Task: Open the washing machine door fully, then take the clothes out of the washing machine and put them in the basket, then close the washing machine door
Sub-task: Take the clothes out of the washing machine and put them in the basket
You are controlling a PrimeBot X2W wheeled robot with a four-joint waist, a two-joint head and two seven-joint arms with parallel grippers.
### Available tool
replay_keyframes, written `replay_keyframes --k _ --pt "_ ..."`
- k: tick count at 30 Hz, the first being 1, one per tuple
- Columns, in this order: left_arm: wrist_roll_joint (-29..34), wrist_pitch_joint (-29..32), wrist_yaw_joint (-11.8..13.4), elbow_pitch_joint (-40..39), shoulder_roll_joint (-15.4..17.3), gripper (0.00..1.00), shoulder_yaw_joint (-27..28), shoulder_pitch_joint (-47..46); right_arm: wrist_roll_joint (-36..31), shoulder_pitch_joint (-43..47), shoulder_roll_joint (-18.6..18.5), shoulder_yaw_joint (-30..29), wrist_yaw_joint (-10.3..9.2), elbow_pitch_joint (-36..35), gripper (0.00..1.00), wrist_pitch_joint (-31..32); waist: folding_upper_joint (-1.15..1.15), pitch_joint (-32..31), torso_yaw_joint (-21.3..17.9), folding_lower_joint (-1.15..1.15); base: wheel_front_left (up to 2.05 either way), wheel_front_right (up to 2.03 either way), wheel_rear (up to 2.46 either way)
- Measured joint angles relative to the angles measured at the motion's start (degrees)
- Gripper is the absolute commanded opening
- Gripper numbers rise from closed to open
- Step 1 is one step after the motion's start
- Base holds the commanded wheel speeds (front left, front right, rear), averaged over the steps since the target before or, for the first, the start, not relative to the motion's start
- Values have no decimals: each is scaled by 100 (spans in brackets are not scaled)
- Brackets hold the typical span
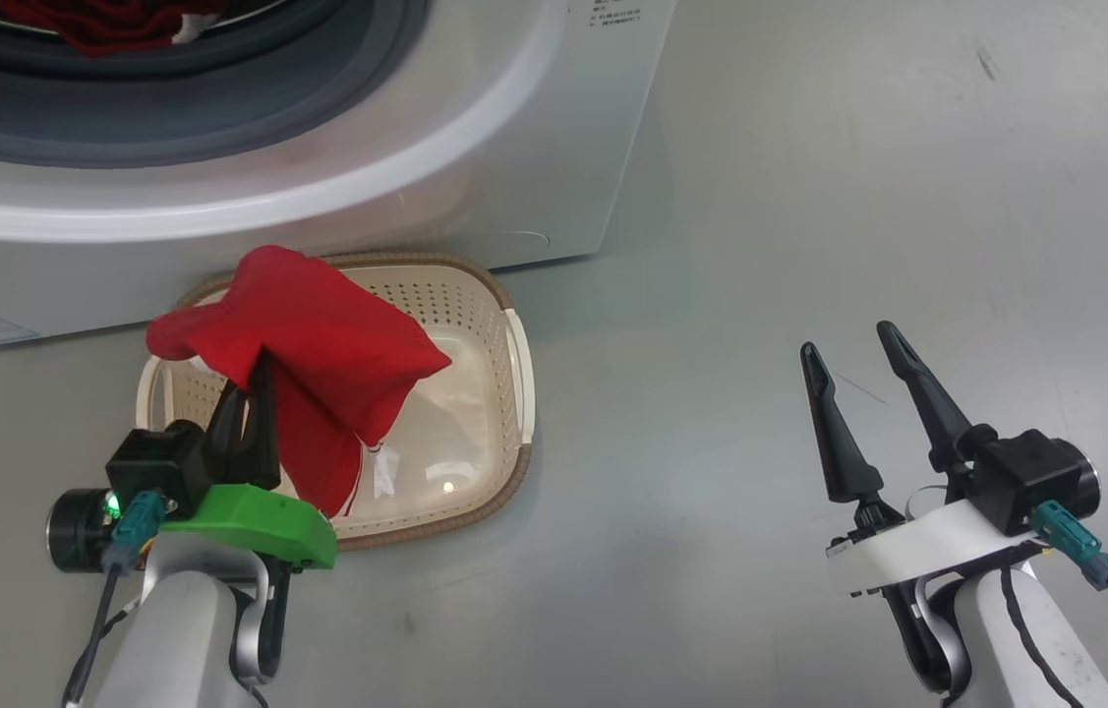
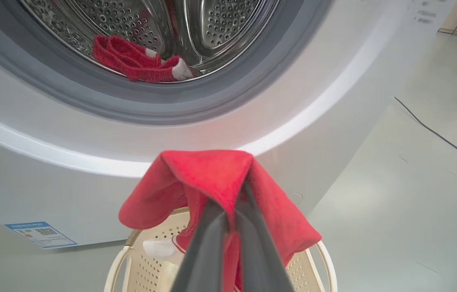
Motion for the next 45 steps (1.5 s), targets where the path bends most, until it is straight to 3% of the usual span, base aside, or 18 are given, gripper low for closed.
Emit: replay_keyframes --k 24,25,26,29,38,45 --pt "-124 1350 -36 2691 237 0 147 -1559 200 -642 48 232 46 -97 100 0 0 1195 -781 0 0 0 0" --pt "-132 1360 -20 2762 240 9 182 -1602 204 -647 51 234 46 -71 100 0 0 1208 -802 0 0 0 0" --pt "-159 1360 1 2841 243 9 227 -1634 205 -654 55 241 46 -43 100 1 0 1212 -822 0 0 0 0" --pt "-226 1360 2 3033 272 98 293 -1671 215 -658 57 245 46 4 100 0 0 1178 -845 0 0 0 0" --pt "-327 1196 1 3422 266 100 378 -1733 255 -659 60 225 47 78 100 0 0 1011 -782 0 0 0 0" --pt "-382 542 -16 3437 256 100 505 -1731 254 -659 62 190 47 169 100 0 0 800 -698 0 0 0 0"
